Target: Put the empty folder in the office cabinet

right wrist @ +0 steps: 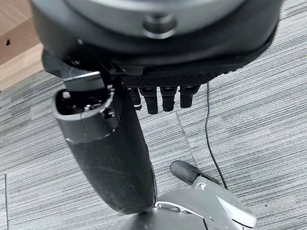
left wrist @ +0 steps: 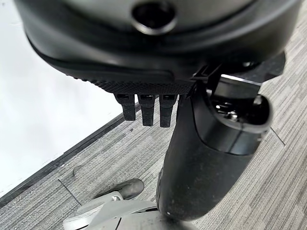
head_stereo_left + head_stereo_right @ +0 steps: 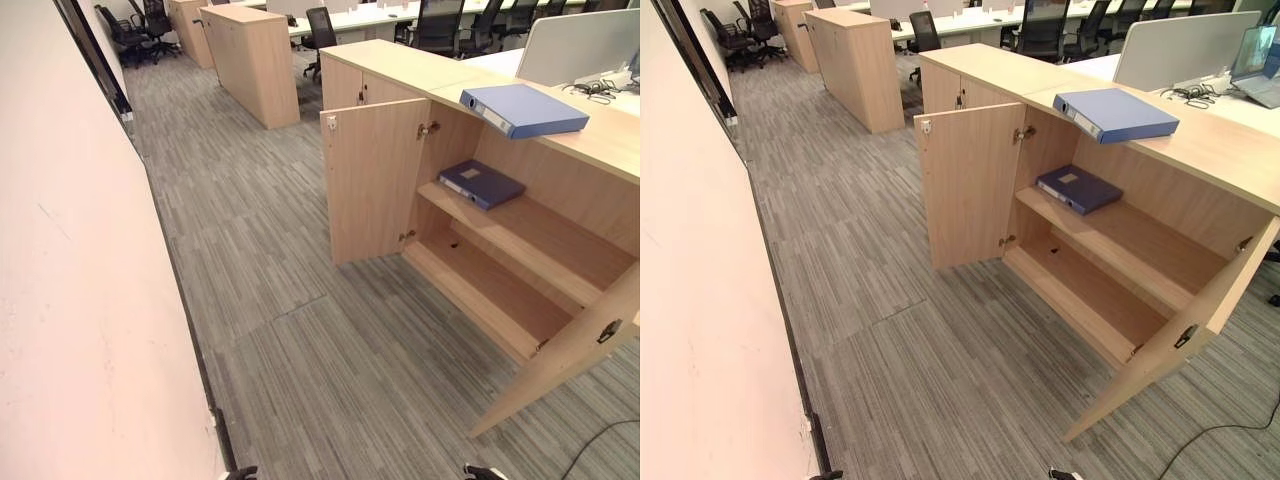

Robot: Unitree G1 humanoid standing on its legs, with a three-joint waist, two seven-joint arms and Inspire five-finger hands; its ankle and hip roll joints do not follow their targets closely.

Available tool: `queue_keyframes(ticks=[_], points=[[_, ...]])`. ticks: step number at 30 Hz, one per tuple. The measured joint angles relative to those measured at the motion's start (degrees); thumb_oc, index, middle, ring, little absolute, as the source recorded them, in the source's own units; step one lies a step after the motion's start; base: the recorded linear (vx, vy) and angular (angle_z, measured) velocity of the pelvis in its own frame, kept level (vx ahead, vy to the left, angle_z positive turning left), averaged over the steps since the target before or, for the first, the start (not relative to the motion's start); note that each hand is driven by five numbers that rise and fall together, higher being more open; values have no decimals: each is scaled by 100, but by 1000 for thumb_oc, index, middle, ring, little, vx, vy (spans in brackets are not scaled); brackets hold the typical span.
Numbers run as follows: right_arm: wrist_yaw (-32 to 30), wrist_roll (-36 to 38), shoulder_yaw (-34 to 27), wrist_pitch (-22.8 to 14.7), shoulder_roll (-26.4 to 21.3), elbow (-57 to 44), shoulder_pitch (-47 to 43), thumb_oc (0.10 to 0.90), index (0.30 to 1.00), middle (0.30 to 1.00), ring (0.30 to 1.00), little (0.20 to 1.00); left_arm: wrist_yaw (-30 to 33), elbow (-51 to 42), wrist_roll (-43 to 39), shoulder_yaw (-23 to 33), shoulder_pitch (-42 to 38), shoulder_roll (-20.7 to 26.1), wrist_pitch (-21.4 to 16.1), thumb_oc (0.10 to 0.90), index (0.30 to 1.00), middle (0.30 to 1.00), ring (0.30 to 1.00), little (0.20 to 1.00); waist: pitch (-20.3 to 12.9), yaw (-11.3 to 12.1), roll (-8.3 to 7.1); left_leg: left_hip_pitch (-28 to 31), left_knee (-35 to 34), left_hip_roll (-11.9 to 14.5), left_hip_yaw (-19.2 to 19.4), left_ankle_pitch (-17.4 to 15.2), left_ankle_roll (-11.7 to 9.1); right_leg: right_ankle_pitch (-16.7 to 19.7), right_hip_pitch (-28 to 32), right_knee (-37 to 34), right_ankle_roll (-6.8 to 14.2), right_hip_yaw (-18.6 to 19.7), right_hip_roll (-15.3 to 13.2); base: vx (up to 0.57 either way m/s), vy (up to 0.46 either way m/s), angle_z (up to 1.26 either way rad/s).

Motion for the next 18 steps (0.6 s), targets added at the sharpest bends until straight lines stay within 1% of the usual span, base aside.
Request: queue_keyframes(ticks=[2,5,6,10,12,13,14,18], points=[[0,1,1,0,-5,-9,35,800,900,900,900,900,-6,-43,-10,1,15,2,2,800,900,900,900,900,-1,1,-2,-30,-1,-1,-8,0,1,-12,0,0,-35,2,0,0,0,0],[2,-1,7,8,-17,-3,51,800,900,900,900,900,-15,-59,-171,1,45,5,0,800,900,900,900,900,-9,0,-4,-39,0,-1,-14,4,7,-9,-8,0,-36,-4,0,0,0,0],[2,-1,17,10,-17,3,61,800,900,900,900,900,-15,-58,-205,4,56,9,0,800,900,900,900,900,-15,1,-6,-31,2,-1,-19,28,44,0,-4,0,-29,-20,0,15,-3,3],[12,7,63,36,-17,-24,98,800,900,900,900,900,-19,-82,-207,26,54,20,1,800,900,900,900,900,-44,1,4,40,20,-1,-48,47,57,10,68,0,-55,-50,5,28,0,5],[91,215,-98,102,-30,-402,73,800,900,900,900,900,-121,-336,-232,176,125,22,16,800,900,900,900,900,-43,-7,-2,33,1,0,-46,48,57,16,74,0,-60,-49,5,0,0,0],[119,362,-241,122,-29,-436,-28,800,900,900,900,900,-126,-437,-247,178,115,23,10,800,900,900,900,900,-45,-5,-2,37,1,-1,-47,48,57,8,76,0,-47,-47,4,0,0,0],[105,761,-329,87,-37,-926,27,800,900,900,900,900,-125,-766,-509,219,158,29,11,800,900,900,900,900,-42,8,-10,25,-1,-1,-54,48,57,1,59,-1,-39,-54,5,15,15,4],[112,1144,-244,-58,-34,-1801,3,800,900,900,900,900,-121,-1272,-908,209,205,28,-11,800,900,900,900,900,-45,31,0,20,-1,-2,-57,48,57,1,42,-1,-39,-55,4,3,5,1]])
